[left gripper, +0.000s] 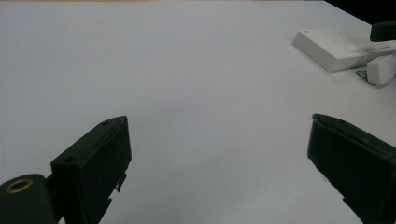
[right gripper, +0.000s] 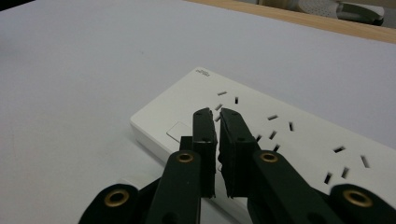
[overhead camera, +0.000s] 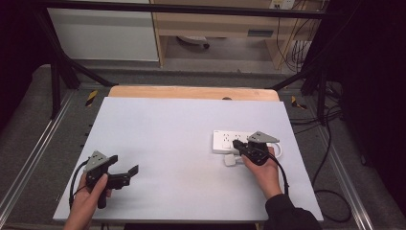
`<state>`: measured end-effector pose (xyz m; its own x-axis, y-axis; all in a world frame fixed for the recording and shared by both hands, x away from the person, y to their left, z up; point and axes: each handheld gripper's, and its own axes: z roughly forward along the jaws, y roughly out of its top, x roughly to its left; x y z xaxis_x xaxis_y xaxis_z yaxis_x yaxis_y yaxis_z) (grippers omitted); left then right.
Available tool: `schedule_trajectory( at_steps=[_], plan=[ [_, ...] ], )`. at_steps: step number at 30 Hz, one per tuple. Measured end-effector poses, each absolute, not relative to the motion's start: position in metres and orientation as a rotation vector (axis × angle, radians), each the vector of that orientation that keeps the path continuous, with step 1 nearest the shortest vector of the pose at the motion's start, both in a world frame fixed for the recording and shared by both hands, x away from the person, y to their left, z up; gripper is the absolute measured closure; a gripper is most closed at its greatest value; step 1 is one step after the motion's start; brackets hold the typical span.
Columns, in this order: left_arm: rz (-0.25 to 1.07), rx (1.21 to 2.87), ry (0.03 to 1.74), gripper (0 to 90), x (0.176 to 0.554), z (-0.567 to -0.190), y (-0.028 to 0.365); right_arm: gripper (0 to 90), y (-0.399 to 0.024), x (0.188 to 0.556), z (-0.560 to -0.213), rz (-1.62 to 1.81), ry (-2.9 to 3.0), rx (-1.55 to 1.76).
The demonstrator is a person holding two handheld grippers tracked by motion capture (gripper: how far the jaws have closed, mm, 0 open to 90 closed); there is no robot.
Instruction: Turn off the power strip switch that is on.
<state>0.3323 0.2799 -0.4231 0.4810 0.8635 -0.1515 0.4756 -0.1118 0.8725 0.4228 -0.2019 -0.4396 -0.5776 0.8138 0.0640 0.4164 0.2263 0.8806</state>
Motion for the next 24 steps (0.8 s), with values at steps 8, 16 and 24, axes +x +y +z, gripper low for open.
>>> schedule_trajectory(
  at_steps=[8, 16, 24],
  plan=[
    [0.496, 1.755, 1.14, 6.3, 0.3323, -0.4233, 0.2795, 78.1, -0.2015, 0.4219, -0.4377, 1.327, 2.082, 1.12],
    [0.497, 1.754, 1.141, 6.3, 0.3323, -0.4232, 0.2797, 69.8, -0.1994, 0.4213, -0.4371, 1.34, 2.078, 1.121],
    [0.496, 1.755, 1.141, 6.3, 0.3323, -0.4233, 0.2796, 54.2, -0.1963, 0.4204, -0.4347, 1.355, 2.07, 1.143]
  ],
)
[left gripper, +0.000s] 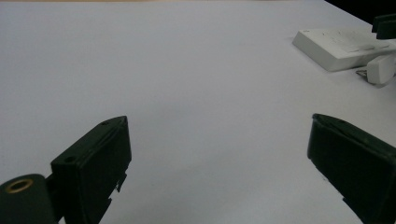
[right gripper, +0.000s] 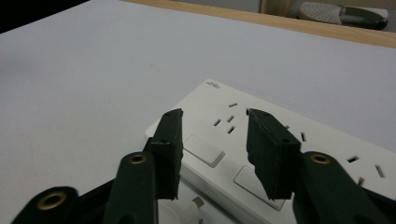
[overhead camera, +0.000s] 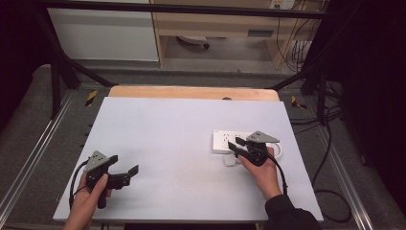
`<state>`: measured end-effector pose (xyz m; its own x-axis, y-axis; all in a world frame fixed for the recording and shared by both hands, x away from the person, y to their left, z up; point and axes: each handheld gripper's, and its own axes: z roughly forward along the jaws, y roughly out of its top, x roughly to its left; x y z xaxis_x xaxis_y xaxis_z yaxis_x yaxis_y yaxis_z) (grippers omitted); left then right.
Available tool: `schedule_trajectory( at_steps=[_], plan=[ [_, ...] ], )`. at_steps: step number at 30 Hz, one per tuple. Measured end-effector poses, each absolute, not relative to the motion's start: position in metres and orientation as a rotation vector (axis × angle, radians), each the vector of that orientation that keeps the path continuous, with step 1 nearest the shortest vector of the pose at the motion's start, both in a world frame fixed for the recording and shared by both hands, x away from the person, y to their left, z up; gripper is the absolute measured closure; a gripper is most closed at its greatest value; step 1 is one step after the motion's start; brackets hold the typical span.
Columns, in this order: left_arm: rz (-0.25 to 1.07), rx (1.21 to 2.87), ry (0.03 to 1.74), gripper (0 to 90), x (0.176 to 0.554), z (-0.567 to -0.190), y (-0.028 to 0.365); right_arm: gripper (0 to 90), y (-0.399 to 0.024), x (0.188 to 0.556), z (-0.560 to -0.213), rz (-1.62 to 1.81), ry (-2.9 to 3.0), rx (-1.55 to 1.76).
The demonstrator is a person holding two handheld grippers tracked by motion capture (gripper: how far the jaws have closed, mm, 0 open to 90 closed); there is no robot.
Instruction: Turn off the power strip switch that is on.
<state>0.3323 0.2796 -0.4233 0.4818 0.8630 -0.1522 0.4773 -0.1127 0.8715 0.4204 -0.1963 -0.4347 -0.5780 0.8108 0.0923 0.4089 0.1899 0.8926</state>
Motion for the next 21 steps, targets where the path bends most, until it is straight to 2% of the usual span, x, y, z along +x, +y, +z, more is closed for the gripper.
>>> schedule_trajectory(
  at_steps=[5, 17, 21],
  plan=[
    [0.496, 1.754, 1.14, 6.3, 0.3323, -0.4232, 0.2796, 43.6, -0.1952, 0.4213, -0.4344, 1.347, 2.069, 1.164],
    [0.495, 1.755, 1.14, 6.3, 0.3323, -0.4233, 0.2796, 26.3, -0.1941, 0.4202, -0.4295, 1.348, 2.058, 1.19],
    [0.495, 1.755, 1.14, 6.3, 0.3322, -0.4232, 0.2797, 18.0, -0.1926, 0.4191, -0.4274, 1.329, 2.052, 1.192]
  ],
)
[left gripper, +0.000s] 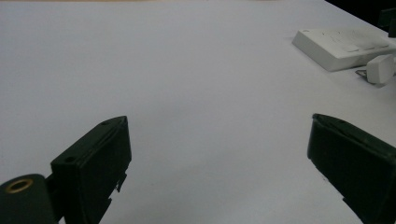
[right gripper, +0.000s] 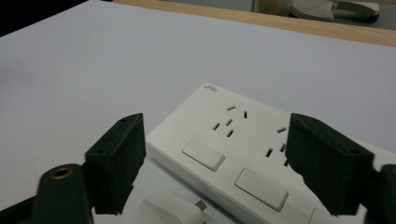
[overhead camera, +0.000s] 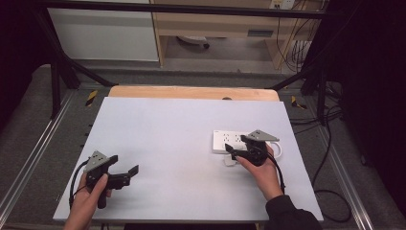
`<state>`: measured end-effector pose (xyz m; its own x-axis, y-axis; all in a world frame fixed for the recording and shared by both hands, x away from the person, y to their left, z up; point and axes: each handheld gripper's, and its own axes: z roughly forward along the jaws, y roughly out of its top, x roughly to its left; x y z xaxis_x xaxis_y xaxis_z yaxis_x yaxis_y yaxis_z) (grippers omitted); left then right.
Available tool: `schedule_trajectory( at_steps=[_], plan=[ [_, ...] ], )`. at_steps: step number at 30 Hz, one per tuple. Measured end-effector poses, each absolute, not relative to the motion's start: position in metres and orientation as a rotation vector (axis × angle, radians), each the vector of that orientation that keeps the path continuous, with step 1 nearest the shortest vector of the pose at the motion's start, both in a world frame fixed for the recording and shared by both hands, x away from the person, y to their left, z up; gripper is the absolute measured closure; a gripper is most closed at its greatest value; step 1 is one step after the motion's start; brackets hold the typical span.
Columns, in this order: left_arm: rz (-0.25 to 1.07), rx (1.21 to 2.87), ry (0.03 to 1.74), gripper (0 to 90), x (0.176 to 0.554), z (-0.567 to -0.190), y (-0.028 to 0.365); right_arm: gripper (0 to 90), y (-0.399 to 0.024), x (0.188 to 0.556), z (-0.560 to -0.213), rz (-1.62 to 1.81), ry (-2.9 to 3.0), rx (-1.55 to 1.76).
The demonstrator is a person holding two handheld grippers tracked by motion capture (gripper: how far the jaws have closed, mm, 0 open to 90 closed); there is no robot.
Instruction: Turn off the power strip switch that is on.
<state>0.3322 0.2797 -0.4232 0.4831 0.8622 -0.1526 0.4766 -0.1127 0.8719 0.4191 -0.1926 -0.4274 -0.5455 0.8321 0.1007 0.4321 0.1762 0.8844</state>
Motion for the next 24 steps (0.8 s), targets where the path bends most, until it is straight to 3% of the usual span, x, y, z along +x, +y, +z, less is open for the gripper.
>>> schedule_trajectory(
  at_steps=[5, 10, 24],
  plan=[
    [0.495, 1.755, 1.14, 6.3, 0.332, -0.423, 0.28, 8.8, -0.19, 0.418, -0.427, 1.292, 2.044, 1.185],
    [0.493, 1.756, 1.141, 6.3, 0.332, -0.423, 0.28, 5.2, -0.188, 0.417, -0.426, 1.27, 2.048, 1.172],
    [0.498, 1.756, 1.141, 6.3, 0.332, -0.423, 0.28, 4.4, -0.187, 0.408, -0.42, 1.263, 2.086, 1.124]
  ],
)
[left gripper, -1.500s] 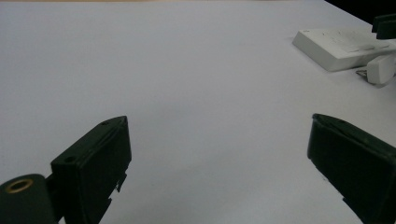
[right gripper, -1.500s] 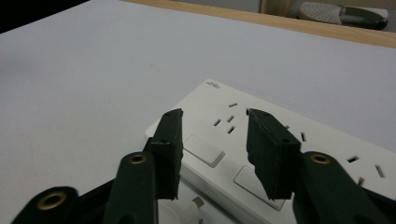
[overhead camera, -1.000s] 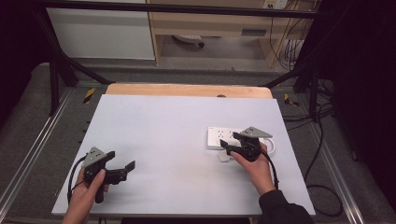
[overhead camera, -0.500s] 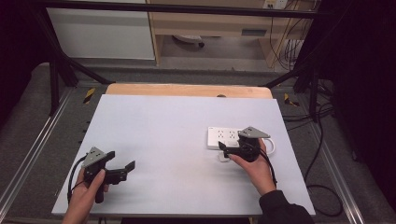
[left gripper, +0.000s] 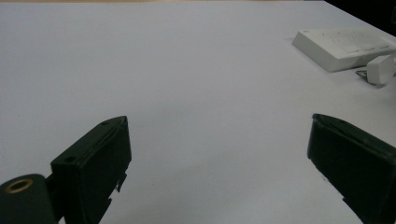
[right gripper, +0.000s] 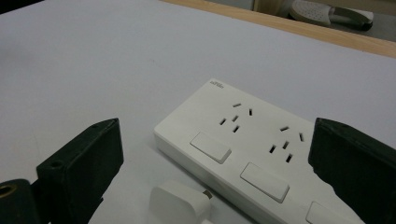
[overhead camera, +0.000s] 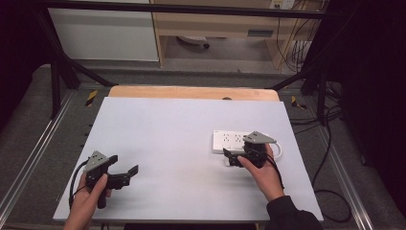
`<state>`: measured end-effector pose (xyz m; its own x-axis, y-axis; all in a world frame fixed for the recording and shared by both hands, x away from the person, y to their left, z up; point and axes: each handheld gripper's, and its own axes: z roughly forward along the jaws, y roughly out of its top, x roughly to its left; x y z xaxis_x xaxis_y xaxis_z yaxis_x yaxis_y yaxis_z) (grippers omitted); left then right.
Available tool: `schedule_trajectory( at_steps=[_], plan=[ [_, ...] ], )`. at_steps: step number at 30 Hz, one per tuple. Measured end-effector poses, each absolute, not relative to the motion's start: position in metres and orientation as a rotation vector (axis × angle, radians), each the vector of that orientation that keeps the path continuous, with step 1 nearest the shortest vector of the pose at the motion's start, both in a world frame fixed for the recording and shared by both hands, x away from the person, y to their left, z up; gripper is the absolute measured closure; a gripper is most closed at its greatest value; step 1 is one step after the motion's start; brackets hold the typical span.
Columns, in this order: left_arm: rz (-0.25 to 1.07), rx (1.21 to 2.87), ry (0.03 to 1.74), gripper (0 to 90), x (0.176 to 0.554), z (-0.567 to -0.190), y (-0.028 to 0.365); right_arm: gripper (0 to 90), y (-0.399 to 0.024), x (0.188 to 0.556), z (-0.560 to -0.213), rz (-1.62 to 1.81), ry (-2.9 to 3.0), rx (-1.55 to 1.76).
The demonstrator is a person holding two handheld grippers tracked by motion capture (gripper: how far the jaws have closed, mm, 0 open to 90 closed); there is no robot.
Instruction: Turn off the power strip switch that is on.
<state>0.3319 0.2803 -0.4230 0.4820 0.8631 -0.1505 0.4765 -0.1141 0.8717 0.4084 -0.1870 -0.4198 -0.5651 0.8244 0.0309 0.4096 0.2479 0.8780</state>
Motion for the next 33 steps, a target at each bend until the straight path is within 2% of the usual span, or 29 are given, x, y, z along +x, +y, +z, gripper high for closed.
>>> schedule_trajectory(
  at_steps=[33],
  plan=[
    [0.515, 1.749, 1.127, 6.2, 0.331, -0.422, 0.282, 5.0, -0.236, 0.37, -0.38, 1.333, 1.946, 1.093]
  ],
)
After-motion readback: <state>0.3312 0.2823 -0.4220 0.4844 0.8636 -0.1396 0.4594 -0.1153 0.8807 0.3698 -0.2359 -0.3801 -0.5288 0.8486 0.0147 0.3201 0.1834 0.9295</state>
